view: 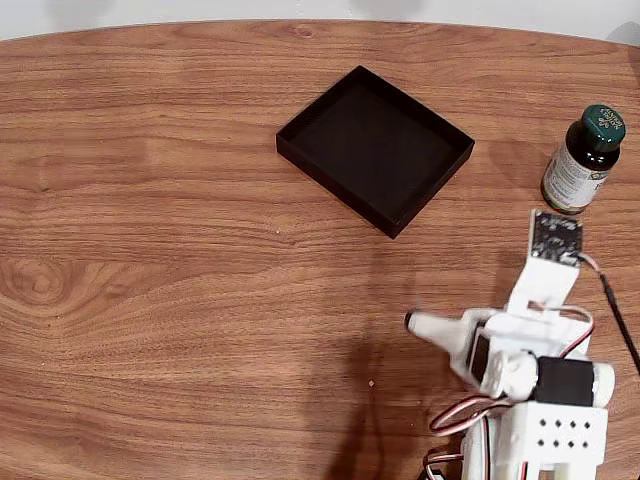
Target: Pick up the pill bottle and place it in the black box.
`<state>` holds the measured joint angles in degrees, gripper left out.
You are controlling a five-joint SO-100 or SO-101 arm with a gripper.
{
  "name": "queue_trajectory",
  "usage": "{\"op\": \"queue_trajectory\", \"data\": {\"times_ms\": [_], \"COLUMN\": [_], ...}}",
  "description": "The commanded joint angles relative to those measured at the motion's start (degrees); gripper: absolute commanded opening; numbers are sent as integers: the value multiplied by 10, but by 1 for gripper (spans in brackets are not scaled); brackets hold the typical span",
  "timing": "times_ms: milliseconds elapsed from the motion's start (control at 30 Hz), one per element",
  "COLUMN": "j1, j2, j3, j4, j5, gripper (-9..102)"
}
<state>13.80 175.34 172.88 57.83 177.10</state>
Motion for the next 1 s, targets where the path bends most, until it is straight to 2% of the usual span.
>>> {"op": "queue_trajectory", "data": {"times_ms": [0, 200, 433, 667, 967], "j1": [33, 72, 137, 204, 233], "j2": [-53, -103, -178, -292, -338], "j3": [-54, -62, -136, -132, -137], "j4": [-102, -237, -268, -435, -504], "j5": [7, 16, 36, 72, 68], "gripper": [44, 47, 47, 52, 53]}}
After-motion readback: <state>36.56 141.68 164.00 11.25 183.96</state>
